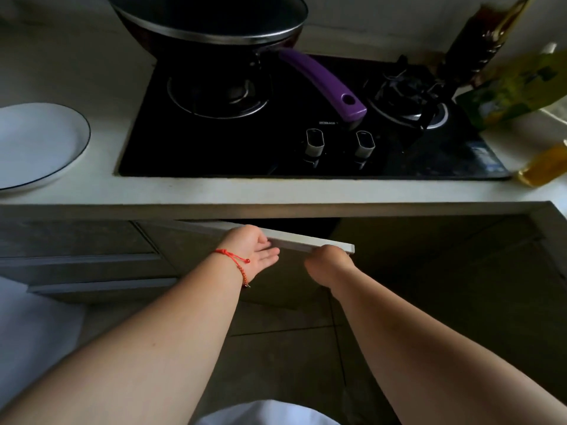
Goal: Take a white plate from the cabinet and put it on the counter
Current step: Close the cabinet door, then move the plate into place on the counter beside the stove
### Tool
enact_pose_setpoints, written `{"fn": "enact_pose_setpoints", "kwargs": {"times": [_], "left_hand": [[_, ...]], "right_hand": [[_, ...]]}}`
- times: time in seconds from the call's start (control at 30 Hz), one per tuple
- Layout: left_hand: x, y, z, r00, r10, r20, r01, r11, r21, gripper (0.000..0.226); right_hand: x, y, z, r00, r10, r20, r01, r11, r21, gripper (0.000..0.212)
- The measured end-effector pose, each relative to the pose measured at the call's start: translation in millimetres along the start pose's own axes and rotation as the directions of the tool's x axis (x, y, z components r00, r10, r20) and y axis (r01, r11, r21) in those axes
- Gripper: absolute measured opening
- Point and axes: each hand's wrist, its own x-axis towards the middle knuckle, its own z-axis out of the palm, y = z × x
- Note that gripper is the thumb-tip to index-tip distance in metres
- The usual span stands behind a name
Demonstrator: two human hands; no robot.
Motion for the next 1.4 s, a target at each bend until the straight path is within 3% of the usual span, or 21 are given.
{"fn": "enact_pose_setpoints", "kwargs": {"times": [0.1, 0.23, 0.4, 0.5, 0.63, 0.73, 0.8, 0.87, 1.03, 1.1, 1.2, 1.3, 1.4], "left_hand": [[10, 6, 3, 0.998, 0.043, -0.052, -0.041, 0.999, 0.031, 0.025], [19, 12, 6, 0.993, 0.091, -0.079, -0.088, 0.995, 0.045, 0.028], [14, 14, 2, 0.983, 0.122, -0.14, -0.093, 0.975, 0.2, 0.025], [1, 14, -7, 0.982, 0.138, -0.127, -0.092, 0.946, 0.311, 0.042], [-26, 23, -23, 0.976, 0.177, -0.125, -0.111, 0.904, 0.413, 0.037], [-68, 44, -54, 0.947, 0.3, -0.117, -0.207, 0.844, 0.495, 0.03], [-90, 64, -78, 0.912, 0.386, -0.141, -0.266, 0.815, 0.514, 0.024], [-118, 91, -113, 0.843, 0.487, -0.229, -0.356, 0.824, 0.442, 0.016], [-150, 160, -200, 0.676, 0.57, -0.467, -0.457, 0.821, 0.341, 0.013], [-145, 179, -226, 0.631, 0.593, -0.5, -0.441, 0.805, 0.397, 0.016], [-130, 219, -275, 0.542, 0.693, -0.475, -0.326, 0.694, 0.641, 0.019], [-116, 252, -306, 0.574, 0.702, -0.422, -0.169, 0.606, 0.778, 0.02], [-97, 273, -320, 0.724, 0.607, -0.326, -0.169, 0.616, 0.77, 0.017]], "right_hand": [[26, -4, -8, 0.997, -0.069, -0.021, 0.064, 0.984, -0.168, 0.03], [50, -6, -12, 0.991, -0.113, -0.07, 0.094, 0.967, -0.236, 0.04], [62, -6, -13, 0.986, -0.159, -0.058, 0.143, 0.965, -0.221, 0.058], [57, -4, -11, 0.992, -0.124, -0.003, 0.123, 0.983, -0.14, 0.062], [32, -15, -6, 0.98, -0.164, 0.111, 0.181, 0.967, -0.177, 0.023], [-4, -55, 0, 0.912, -0.329, 0.246, 0.387, 0.89, -0.24, 0.027], [-27, -88, 2, 0.853, -0.437, 0.286, 0.504, 0.833, -0.228, 0.029], [-52, -129, 6, 0.808, -0.547, 0.22, 0.583, 0.797, -0.161, 0.029], [-67, -229, 20, 0.818, -0.562, 0.123, 0.518, 0.812, 0.269, 0.023], [-61, -254, 30, 0.845, -0.523, 0.111, 0.461, 0.817, 0.346, 0.027], [-49, -301, 55, 0.875, -0.476, 0.09, 0.405, 0.821, 0.402, 0.034], [-45, -336, 73, 0.91, -0.41, 0.056, 0.365, 0.859, 0.359, 0.039], [-41, -361, 86, 0.949, -0.315, 0.006, 0.295, 0.895, 0.335, 0.034]]}}
